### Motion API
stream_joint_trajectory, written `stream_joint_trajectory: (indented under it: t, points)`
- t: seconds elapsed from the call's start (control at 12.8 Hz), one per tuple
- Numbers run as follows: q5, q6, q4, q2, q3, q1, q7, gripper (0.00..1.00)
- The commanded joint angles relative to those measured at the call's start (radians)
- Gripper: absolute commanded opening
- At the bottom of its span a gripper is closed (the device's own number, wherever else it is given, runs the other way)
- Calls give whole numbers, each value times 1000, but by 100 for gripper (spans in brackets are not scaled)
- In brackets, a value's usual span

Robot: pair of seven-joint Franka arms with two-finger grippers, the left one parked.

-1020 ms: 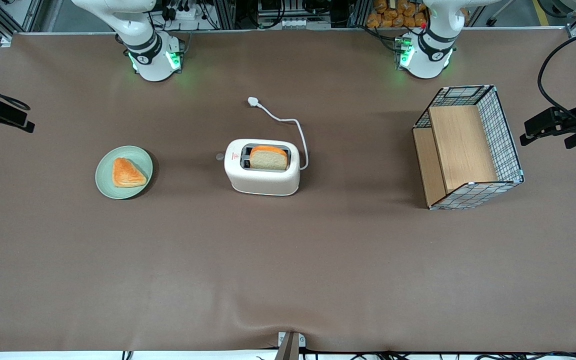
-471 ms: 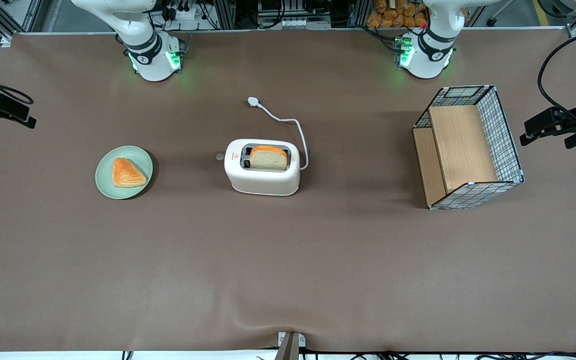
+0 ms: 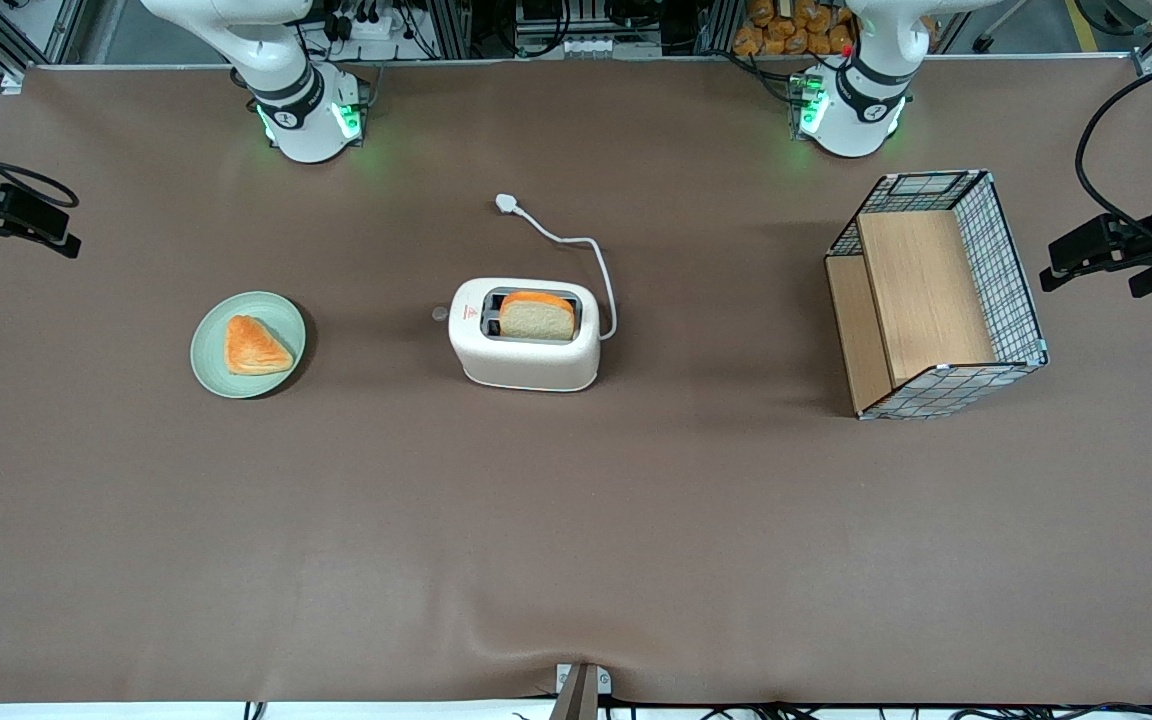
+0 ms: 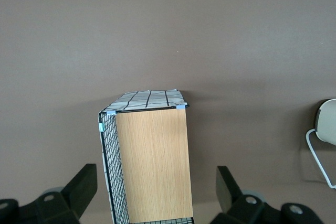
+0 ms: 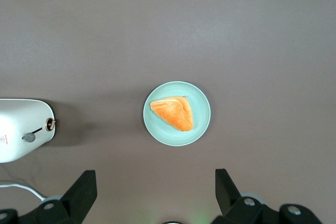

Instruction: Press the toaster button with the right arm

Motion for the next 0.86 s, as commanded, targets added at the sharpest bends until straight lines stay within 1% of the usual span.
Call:
stream_joint_trajectory:
  t: [0.0, 0.78]
  points:
    - [-22, -17, 20, 20, -2, -5, 35, 100]
    - [-14, -24, 16, 20, -2, -5, 35, 100]
